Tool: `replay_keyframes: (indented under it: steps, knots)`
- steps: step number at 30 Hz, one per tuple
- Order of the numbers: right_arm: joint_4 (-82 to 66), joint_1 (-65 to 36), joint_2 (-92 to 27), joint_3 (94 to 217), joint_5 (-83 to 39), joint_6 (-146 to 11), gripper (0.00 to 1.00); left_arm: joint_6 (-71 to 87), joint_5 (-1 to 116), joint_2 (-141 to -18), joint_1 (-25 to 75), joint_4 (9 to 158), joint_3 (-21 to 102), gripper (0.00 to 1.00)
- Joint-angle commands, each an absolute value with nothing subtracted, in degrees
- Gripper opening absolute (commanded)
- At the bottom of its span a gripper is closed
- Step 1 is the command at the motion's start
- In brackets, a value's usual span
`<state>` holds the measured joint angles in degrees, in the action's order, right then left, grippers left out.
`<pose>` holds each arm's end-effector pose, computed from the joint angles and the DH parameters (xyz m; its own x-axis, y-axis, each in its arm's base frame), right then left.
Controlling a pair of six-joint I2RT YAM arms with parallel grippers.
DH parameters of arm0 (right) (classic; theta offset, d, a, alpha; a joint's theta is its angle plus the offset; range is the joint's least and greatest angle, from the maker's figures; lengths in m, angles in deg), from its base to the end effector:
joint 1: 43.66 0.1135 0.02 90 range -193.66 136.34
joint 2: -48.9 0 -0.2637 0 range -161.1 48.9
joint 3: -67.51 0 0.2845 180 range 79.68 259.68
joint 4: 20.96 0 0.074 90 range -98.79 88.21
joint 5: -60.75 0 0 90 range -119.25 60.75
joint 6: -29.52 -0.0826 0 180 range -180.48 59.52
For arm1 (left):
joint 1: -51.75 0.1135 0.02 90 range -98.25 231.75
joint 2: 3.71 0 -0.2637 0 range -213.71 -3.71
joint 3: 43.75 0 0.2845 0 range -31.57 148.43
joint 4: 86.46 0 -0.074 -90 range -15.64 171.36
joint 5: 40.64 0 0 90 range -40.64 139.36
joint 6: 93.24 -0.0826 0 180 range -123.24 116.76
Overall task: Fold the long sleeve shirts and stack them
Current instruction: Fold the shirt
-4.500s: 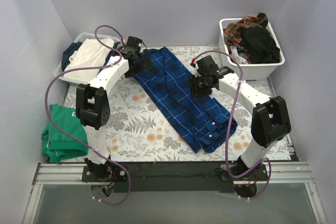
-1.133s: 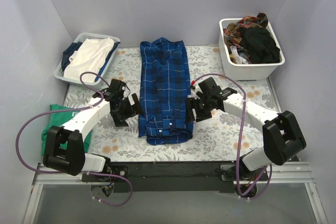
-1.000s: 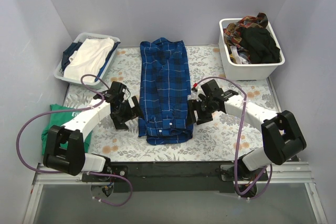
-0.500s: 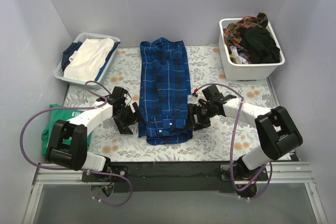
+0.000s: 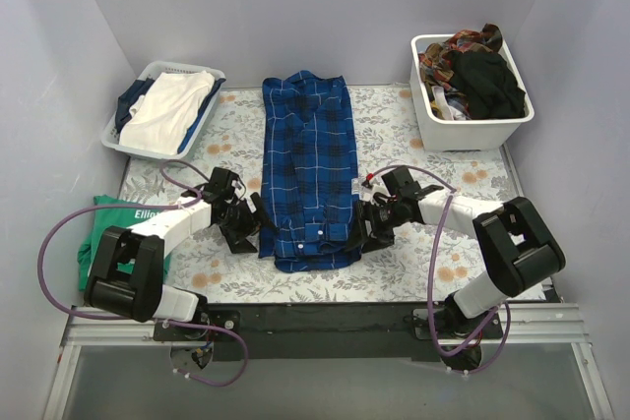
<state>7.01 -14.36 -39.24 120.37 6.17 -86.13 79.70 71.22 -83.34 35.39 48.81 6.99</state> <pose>0.2446 0.1921 0.0866 -0.9731 -0.1416 -0.1817 -0.2275 0.7147 0.6614 0.2448 -0.1039 0.0909 -0.4726 -0.8212 0.3199 -0.8691 0.3740 -0.3238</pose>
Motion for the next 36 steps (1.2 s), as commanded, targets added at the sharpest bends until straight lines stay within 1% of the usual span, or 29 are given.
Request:
replay_keyframes:
  steps: [1,4,9,10,12,13,16,17,19,20,21,22,25,26,27,28,33,36]
  knots:
    - [4.66,-14.57,-40.13,121.69,7.4,-87.02,0.73,80.78,72.73,-81.75,35.05,53.85,6.22,0.79]
    - [4.4,-14.57,-40.75,122.75,6.97,-87.37,0.72,78.86,72.3,-83.42,34.96,51.76,5.87,0.78]
    - [4.4,-14.57,-41.11,122.93,7.31,-87.38,0.69,76.22,71.85,-83.34,35.05,49.11,4.64,0.7]
    - [4.31,-14.57,-41.02,122.84,7.31,-87.38,0.67,76.04,71.94,-83.25,35.05,49.11,4.38,0.66]
    - [3.96,-14.48,-41.02,122.4,7.58,-87.29,0.65,76.04,72.9,-83.69,35.05,49.72,3.85,0.61]
    - [3.87,-14.56,-41.19,122.49,7.75,-87.37,0.63,76.12,73.26,-84.04,34.96,50.07,3.93,0.56]
    - [3.78,-14.57,-41.72,122.92,7.67,-87.38,0.59,76.74,74.4,-85.88,35.05,50.77,4.72,0.49]
    - [3.69,-14.57,-41.81,123.01,7.75,-87.38,0.59,76.83,74.58,-86.5,35.05,51.21,5.07,0.42]
    - [3.61,-14.56,-41.98,123.8,7.67,-87.38,0.56,76.74,74.49,-86.94,35.05,51.3,5.95,0.35]
    - [3.61,-14.57,-41.98,124.15,7.67,-87.38,0.56,76.65,74.49,-87.03,34.96,51.3,6.22,0.33]
    - [3.61,-14.57,-41.98,124.59,7.67,-87.38,0.56,76.39,74.41,-87.38,35.05,51.22,6.48,0.33]
    - [3.61,-14.57,-41.98,124.86,7.67,-87.38,0.61,76.3,74.23,-87.47,35.05,51.13,6.57,0.33]
    - [3.17,-14.57,-41.37,125.12,7.75,-87.38,0.71,76.21,74.14,-87.64,35.05,51.13,6.57,0.38]
    - [2.91,-14.57,-41.19,125.04,7.93,-87.38,0.72,76.21,74.05,-87.73,35.05,51.13,6.48,0.4]
    - [2.64,-14.57,-41.02,125.12,8.1,-87.46,0.73,76.21,73.97,-87.99,35.05,51.13,6.48,0.45]
    - [2.73,-14.57,-41.28,125.47,8.1,-87.46,0.74,76.13,74.05,-88.17,35.05,51.13,6.4,0.46]
    - [2.81,-14.48,-44.35,127.06,7.93,-87.99,0.74,75.95,73.88,-88.87,34.79,51.39,6.39,0.47]
    - [3.16,-14.57,-45.49,127.06,7.75,-88.17,0.71,75.77,74.23,-89.58,34.61,51.57,6.31,0.43]
